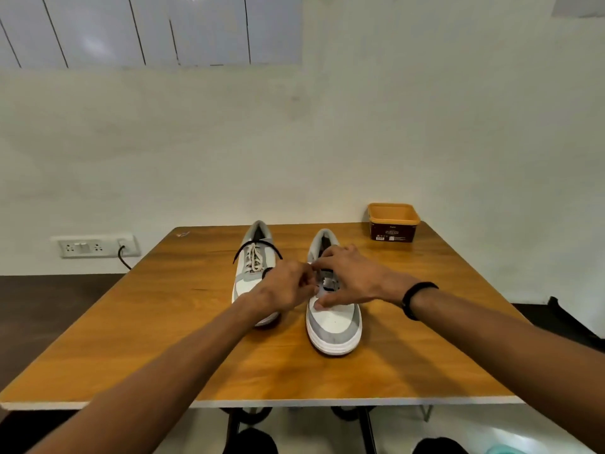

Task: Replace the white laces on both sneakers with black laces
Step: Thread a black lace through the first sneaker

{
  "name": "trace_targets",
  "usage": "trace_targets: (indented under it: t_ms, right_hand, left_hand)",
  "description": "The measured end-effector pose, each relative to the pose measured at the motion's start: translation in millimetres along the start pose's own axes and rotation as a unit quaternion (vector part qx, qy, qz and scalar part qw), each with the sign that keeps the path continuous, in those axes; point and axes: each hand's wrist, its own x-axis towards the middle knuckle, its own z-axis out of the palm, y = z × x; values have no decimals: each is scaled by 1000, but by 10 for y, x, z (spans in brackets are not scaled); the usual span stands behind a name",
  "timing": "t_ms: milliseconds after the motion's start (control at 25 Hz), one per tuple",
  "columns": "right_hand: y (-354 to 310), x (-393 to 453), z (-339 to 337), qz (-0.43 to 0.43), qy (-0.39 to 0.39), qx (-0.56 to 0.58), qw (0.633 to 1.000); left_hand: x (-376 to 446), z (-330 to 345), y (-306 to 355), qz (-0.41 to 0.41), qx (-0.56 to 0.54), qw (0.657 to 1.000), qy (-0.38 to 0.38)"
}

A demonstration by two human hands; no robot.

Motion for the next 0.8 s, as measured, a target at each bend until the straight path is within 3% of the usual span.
trace_targets:
  t_ms: [240,360,440,520,600,800]
  right_hand:
    - [50,55,161,22,-5,56,998]
    - [67,76,188,12,37,54,998]
    - [119,26,265,29,108,132,985]
    - [215,-92,378,89,144,247,954]
    - [320,-199,468,132,101,307,937]
    - [506,-361,195,151,-20,326,933]
  left_hand:
    - [-24,-60,-177,53,28,998,-5]
    - [-40,-123,-322,15,20,1000,4]
    - [-62,-166,-327,-42,-42,998,-1]
    - [-82,-208,-273,-84,-175,981,-27]
    - [-83,-293,-207,-104,-269,956,-46]
    - [-5,-818,105,-140,-306,941,-46]
